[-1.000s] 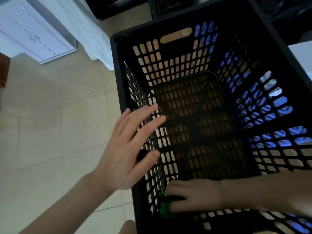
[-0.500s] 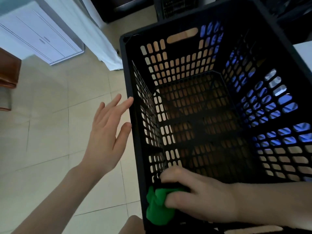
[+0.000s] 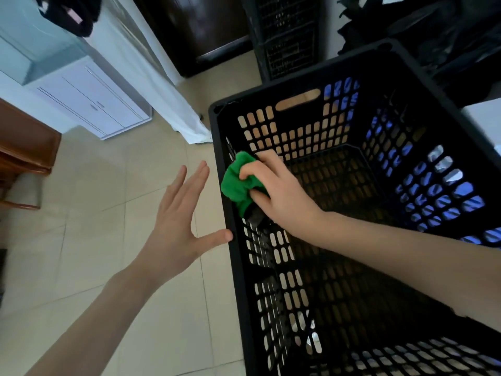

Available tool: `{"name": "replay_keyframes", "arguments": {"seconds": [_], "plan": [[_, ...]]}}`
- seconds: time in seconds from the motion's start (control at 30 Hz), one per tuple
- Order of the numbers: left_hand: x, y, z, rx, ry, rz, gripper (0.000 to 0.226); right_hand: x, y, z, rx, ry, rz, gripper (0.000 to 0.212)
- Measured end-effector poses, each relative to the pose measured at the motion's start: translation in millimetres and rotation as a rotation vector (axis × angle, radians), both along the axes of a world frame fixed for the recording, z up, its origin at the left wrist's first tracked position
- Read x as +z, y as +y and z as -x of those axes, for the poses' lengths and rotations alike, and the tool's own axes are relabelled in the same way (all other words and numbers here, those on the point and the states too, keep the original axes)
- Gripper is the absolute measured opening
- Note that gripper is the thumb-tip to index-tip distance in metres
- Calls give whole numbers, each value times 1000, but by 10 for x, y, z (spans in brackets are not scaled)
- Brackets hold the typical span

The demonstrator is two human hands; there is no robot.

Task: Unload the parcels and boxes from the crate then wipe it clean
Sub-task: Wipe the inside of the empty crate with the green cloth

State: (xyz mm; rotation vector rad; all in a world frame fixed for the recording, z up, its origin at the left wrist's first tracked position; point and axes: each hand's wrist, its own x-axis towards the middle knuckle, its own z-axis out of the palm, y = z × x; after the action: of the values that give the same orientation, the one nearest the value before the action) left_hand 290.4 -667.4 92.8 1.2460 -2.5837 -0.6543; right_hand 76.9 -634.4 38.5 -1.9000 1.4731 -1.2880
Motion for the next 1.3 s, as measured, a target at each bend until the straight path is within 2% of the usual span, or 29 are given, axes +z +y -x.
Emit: {"name": "replay_keyframes", "arguments": {"seconds": [0.13, 0.33, 0.53, 0.67, 0.93, 1.1, 1.3], "plan": [[71, -118, 32, -78, -144, -19, 101, -33, -413, 38, -66, 28, 0, 34], [141, -175, 64, -110, -257, 24, 103, -62, -954, 72, -148, 40, -11, 37], [165, -179, 82, -102, -283, 30, 105, -66, -1139, 1, -250, -85, -115, 38], [162, -166, 81, -98, -272, 31, 106, -73, -818, -33, -209, -157, -116, 36], [104, -214, 58, -135, -242, 70, 108, 159, 4, 74, -22, -110, -150, 33], [70, -286, 56, -181, -199, 152, 112, 192, 618, -44, 46, -106, -268, 36], [-48, -423, 50, -245, -92, 131, 109, 204, 1349, -125, 134, -12, -414, 38]]}}
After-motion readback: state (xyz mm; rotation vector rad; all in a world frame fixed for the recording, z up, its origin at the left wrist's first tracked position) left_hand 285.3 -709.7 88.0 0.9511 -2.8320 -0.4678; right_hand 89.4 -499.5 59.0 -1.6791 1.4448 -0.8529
